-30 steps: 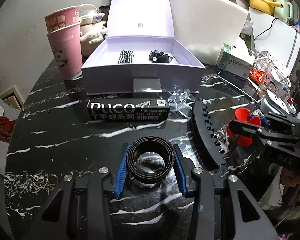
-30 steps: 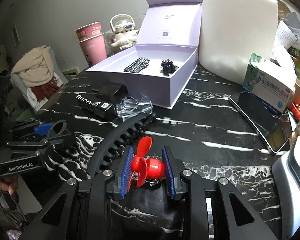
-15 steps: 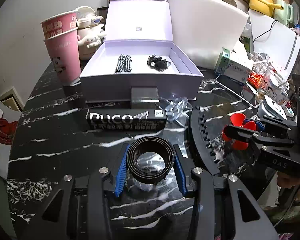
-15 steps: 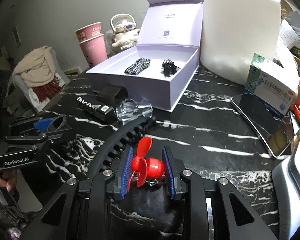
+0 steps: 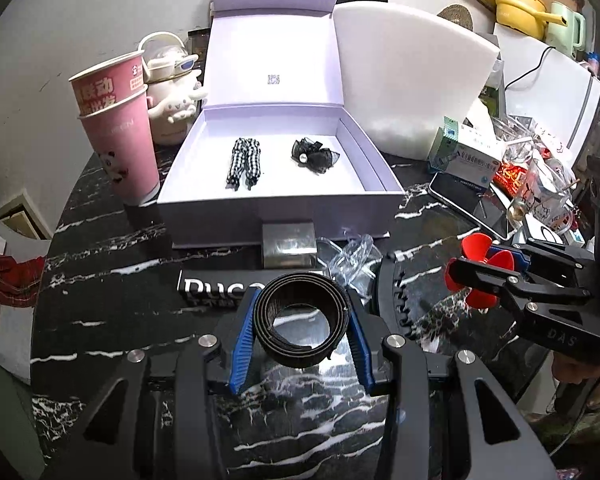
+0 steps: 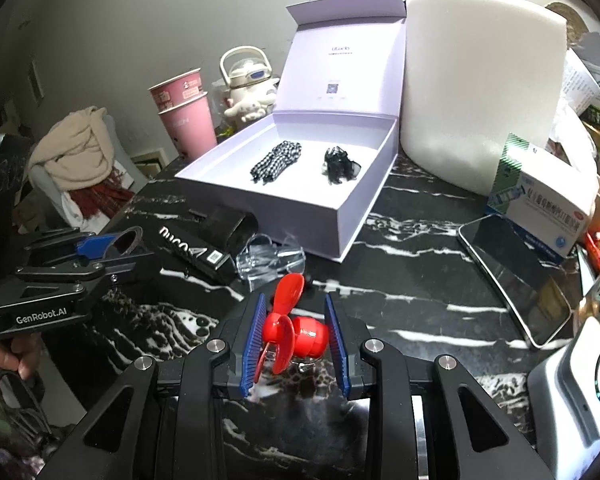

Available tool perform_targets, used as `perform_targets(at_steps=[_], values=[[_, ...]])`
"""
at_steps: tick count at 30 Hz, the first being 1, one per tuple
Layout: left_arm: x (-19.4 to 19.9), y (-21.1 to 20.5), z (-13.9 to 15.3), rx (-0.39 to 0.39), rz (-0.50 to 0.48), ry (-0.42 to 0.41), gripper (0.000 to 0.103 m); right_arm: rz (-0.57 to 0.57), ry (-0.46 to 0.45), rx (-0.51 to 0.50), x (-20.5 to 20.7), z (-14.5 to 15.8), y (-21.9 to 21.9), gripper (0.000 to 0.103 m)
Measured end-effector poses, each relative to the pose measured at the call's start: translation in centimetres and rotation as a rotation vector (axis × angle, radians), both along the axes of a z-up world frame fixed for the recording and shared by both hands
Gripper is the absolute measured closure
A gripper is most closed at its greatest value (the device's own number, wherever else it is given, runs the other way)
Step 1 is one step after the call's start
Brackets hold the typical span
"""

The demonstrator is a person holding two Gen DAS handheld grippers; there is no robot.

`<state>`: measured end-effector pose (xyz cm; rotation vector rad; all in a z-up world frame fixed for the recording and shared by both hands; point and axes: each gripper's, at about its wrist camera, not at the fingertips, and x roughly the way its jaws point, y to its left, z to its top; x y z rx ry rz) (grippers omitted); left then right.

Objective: Organize rigid objects

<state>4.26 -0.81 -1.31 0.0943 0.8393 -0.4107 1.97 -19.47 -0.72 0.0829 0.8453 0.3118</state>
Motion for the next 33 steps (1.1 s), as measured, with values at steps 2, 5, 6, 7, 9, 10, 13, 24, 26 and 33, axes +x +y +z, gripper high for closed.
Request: perform_targets(at_steps=[2, 5, 6, 7, 9, 10, 13, 24, 26, 33], values=[[0.3, -0.1, 0.2, 0.003, 0.005, 0.003, 0.062, -0.003, 0.001, -0.007, 0.4, 0.4, 0.0, 0.073], [0.8, -0.2, 0.8, 0.007, 0.007, -0.010, 0.062, 0.001, -0.011, 0.001, 0.7, 0.9, -0.2, 0.073], [1.0, -0.2, 1.0, 0.007, 0.009, -0.013, 0.062, 0.002, -0.011, 0.002, 0.9, 1.0, -0.2, 0.073], [1.3, -0.3, 1.2, 0.002, 0.008, -0.012, 0.062, 0.002, -0.009, 0.002, 1.1, 1.0, -0.2, 0.073], [1.9, -0.3, 1.5, 0.001, 0.007, -0.011, 0.062, 0.004, -0.004, 0.000, 1.8, 1.1, -0.2, 0.073], [1.9, -0.4, 1.5, 0.001, 0.007, -0.013, 0.062, 0.006, -0.006, -0.001, 2.2, 1.3, -0.2, 0.073], [3.0, -0.6, 2.1, 0.003, 0.004, -0.012, 0.062, 0.009, -0.013, -0.002, 3.1, 1.9, -0.3, 0.073], [6.8, -1.7, 4.3, -0.003, -0.016, -0.035, 0.062, 0.020, -0.047, -0.015, 6.2, 3.7, -0.6, 0.073], [7.5, -1.9, 4.6, -0.004, -0.025, -0.040, 0.062, 0.022, -0.052, -0.019, 6.9, 4.0, -0.5, 0.073], [10.0, -2.3, 5.5, -0.012, -0.032, -0.055, 0.062, 0.029, -0.062, -0.030, 9.5, 4.7, -0.5, 0.073]])
